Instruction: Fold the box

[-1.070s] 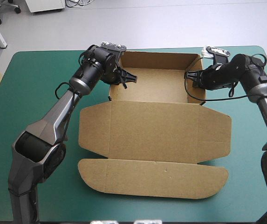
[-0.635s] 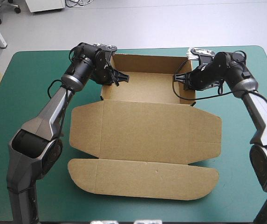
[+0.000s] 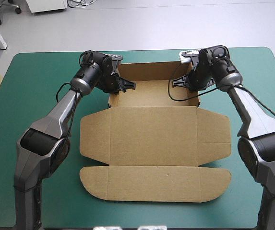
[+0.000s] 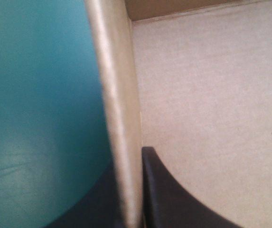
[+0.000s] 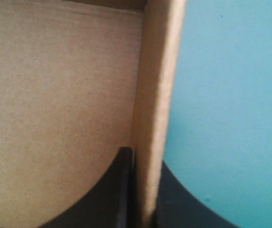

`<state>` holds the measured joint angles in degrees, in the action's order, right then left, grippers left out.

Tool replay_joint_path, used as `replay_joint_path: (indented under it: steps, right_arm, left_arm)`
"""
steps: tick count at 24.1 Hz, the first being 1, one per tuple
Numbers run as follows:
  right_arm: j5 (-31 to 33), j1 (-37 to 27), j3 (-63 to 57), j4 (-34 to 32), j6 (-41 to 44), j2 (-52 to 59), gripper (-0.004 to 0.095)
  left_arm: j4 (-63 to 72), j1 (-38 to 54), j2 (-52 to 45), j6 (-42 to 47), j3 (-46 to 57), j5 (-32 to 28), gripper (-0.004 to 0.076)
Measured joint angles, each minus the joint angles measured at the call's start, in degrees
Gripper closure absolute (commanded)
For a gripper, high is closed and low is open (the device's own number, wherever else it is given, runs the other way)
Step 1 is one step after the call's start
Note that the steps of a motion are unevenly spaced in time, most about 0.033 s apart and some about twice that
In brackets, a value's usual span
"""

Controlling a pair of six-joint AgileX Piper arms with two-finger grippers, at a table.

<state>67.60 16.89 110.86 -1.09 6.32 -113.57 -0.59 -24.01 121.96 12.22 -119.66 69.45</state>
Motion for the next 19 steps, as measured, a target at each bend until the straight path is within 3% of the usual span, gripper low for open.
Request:
replay_joint_path:
  steps: [7, 19]
  right_arm:
    - [-4.4, 0.0, 0.2, -0.8, 0.2, -1.5, 0.0906]
    - [-3.7, 0.0, 0.2, 0.5, 0.6, -6.0, 0.0907]
  left_arm:
    - [-2.3, 0.3, 1.0, 0.9, 0.0, -4.5, 0.0734]
    - [-2.8, 0.3, 4.8, 1.3, 0.8, -4.2, 0.0734]
